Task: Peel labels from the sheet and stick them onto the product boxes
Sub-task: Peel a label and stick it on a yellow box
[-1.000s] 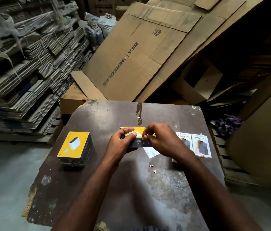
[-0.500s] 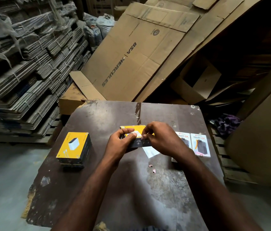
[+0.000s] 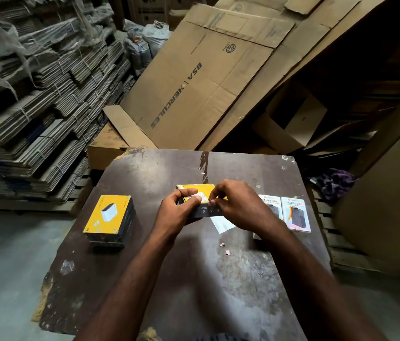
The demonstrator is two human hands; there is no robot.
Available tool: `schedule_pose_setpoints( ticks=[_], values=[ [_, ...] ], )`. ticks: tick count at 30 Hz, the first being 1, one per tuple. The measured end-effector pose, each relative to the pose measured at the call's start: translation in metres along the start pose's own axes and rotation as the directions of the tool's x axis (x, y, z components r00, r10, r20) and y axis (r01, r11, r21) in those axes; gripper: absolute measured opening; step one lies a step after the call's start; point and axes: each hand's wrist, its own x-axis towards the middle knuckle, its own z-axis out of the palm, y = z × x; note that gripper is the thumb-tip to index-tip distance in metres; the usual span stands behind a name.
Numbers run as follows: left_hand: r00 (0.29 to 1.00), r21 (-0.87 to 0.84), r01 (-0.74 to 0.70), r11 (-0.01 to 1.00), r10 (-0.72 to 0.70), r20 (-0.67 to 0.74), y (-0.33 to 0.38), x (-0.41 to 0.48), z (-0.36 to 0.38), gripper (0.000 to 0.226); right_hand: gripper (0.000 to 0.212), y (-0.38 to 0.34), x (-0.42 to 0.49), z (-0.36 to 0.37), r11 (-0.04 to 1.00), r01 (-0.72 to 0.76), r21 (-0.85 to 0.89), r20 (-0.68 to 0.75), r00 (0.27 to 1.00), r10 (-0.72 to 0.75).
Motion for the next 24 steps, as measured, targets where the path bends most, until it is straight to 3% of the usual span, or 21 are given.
schedule_pose_setpoints(
  ticks=[24],
  values=[
    [0.999,-0.010,-0.017,1.000,0.017,-0.035,0.0009,0.0002,0.0030,0.016,0.014,0.0021,0.0017,-0.0024,1.000,0.000,-0.001,0.012,1.000,0.000]
  ],
)
